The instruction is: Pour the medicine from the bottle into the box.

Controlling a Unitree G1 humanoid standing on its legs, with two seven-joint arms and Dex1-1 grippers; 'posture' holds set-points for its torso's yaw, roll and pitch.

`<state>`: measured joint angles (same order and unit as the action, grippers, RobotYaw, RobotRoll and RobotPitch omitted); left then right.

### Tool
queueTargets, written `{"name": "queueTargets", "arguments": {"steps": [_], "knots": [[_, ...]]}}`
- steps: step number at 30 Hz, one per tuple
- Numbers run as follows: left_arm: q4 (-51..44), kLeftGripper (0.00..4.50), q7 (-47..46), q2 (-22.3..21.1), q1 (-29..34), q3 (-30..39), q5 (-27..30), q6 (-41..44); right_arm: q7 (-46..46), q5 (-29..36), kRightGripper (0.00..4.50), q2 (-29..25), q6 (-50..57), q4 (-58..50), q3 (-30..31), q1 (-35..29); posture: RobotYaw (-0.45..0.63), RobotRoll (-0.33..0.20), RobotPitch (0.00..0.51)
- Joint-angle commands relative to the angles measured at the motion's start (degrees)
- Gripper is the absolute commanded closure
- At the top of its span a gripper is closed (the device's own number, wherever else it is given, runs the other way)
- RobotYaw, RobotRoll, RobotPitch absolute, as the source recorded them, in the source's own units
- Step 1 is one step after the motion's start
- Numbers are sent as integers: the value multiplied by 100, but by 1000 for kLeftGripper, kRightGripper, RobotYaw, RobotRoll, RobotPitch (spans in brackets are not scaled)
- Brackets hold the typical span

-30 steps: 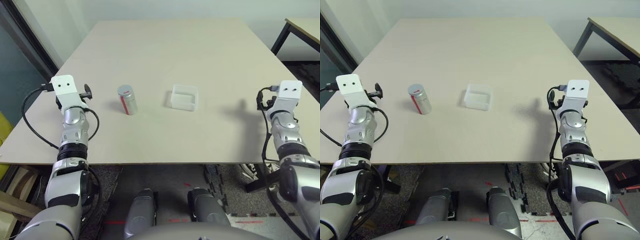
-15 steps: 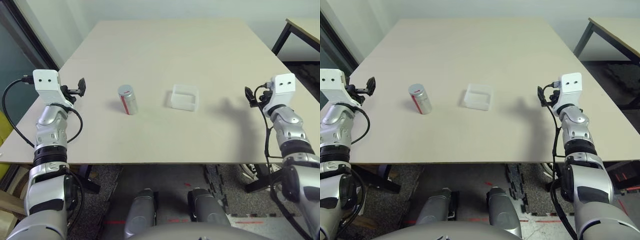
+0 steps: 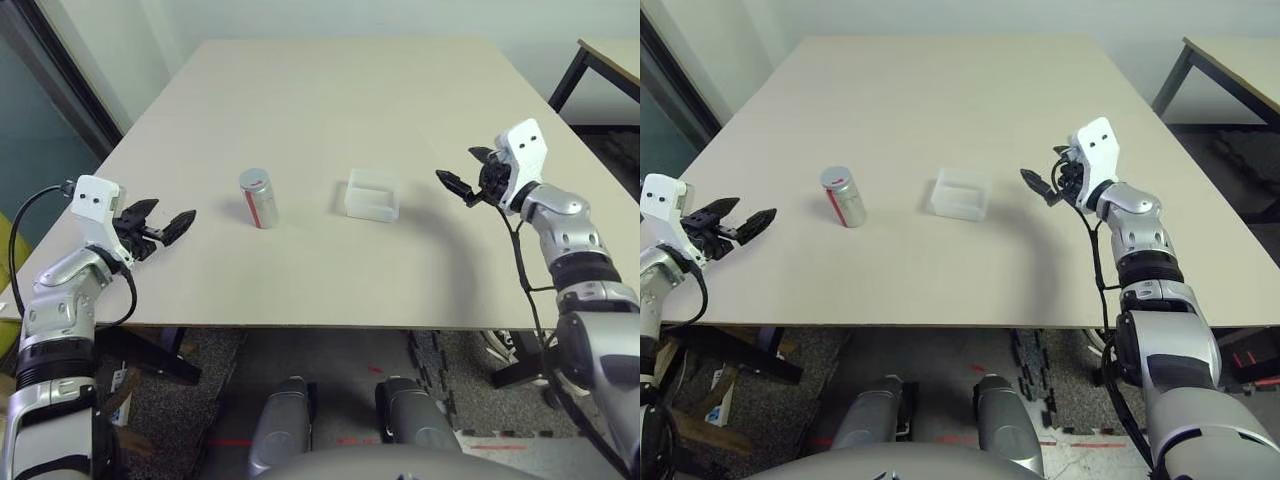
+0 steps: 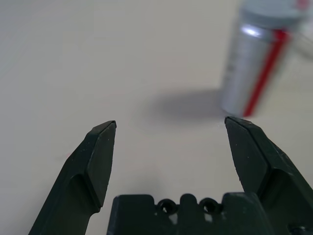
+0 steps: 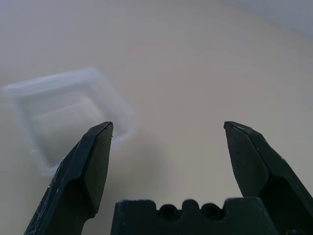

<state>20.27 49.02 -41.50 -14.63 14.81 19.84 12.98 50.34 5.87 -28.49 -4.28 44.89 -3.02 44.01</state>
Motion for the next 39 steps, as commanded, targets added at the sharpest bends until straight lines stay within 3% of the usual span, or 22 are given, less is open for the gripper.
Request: {"name": "queueTargets", "arguments": {"steps": [1, 15, 38, 39], "knots": [[-29, 40, 332, 28, -50, -317, -96, -20, 288, 88, 0, -72, 336, -471, 103, -47, -18, 0, 74], [685, 40, 429, 718, -768, -945, -450, -656, 289, 180, 0, -140, 1138, -1682, 63, -491, -95, 0, 113], [3280, 40, -133, 1726, -2370, -1036, -1050, -2136, 254, 346, 0, -486, 2200, -3163, 82, -1081, -227, 0, 103], [3386, 200, -122, 1742, -2429, -1041, -1070, -2167, 238, 362, 0, -484, 2252, -3228, 70, -1096, -227, 0, 103]]}}
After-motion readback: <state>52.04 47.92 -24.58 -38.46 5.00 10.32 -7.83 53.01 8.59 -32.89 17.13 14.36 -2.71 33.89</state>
